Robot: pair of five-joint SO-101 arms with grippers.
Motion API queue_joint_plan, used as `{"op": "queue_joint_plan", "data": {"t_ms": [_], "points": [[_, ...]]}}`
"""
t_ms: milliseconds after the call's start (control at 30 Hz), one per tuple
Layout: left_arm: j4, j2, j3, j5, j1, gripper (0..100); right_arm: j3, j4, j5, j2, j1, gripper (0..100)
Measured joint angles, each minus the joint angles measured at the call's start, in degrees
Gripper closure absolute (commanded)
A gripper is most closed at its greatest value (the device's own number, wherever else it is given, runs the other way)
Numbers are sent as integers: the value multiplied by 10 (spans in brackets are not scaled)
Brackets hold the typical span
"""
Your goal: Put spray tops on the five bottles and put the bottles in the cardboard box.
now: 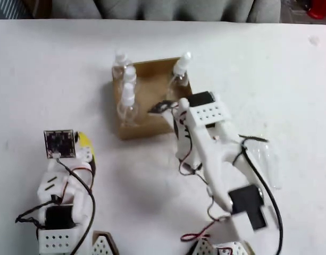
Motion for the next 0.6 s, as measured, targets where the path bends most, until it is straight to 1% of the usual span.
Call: {"op": "queue_joint_plan", "data": {"t_ms": [67, 100, 200, 267, 333, 433, 600], "points": [[0, 0, 0, 1, 0, 980, 1, 0, 0, -43, 11, 983], [0, 0, 0, 12, 0, 980, 5, 0, 0, -62, 18, 983], [11, 0, 0, 70, 8, 980, 31, 0, 1, -110, 47, 960], [34, 0, -1, 91, 20, 980, 46, 0, 1, -134, 75, 929], [59, 0, -8, 97, 31, 980, 62, 0, 1, -154, 108, 914], [93, 0, -39, 98, 47, 980, 81, 0, 20, -179, 161, 923], [130, 0, -80, 100, 114, 979, 105, 0, 39, -234, 258, 965]]}}
